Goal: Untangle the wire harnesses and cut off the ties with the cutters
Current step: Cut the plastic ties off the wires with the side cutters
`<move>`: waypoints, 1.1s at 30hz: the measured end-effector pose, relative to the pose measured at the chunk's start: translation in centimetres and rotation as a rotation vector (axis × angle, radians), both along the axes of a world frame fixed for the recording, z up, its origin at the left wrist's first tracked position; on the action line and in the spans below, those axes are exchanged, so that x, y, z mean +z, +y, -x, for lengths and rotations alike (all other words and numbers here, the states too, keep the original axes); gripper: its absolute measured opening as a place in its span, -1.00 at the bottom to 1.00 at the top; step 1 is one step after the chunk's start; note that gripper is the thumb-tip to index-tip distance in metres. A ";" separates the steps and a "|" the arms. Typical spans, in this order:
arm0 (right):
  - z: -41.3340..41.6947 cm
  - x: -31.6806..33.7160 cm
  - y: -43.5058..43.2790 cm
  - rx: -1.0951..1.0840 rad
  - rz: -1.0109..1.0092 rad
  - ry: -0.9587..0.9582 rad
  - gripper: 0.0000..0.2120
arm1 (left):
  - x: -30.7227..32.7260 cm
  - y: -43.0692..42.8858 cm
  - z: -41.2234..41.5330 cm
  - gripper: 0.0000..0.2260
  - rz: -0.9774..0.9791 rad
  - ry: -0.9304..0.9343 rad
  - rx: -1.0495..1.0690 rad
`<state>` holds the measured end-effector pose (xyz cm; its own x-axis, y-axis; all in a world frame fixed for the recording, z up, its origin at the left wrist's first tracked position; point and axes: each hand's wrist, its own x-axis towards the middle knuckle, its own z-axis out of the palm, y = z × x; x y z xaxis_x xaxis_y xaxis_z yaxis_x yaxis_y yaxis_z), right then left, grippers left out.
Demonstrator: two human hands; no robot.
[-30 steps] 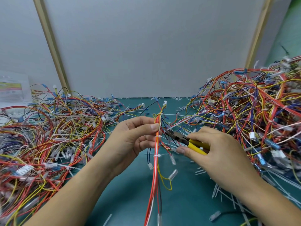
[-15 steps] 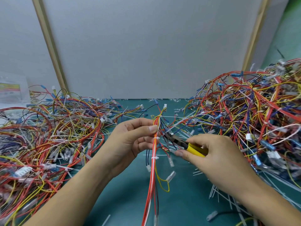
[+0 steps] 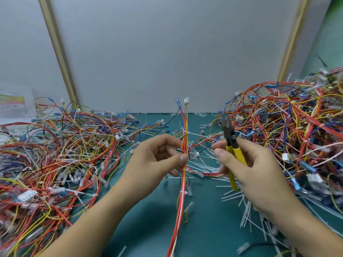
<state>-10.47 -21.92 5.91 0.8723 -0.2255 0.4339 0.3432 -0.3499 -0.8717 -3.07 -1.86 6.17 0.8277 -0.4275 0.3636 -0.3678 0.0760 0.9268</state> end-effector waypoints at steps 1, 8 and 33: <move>-0.1 0.0 -0.1 0.012 -0.019 -0.018 -0.90 | -0.1 0.0 0.2 -0.88 -0.012 -0.032 -0.004; -0.3 -0.3 0.4 0.045 -0.044 0.002 -0.90 | -0.2 -0.3 1.0 -0.84 -0.096 -0.086 -0.125; 0.0 -0.8 1.5 0.153 0.123 0.104 -0.91 | 0.1 -0.6 0.6 -0.84 -0.160 0.083 -0.032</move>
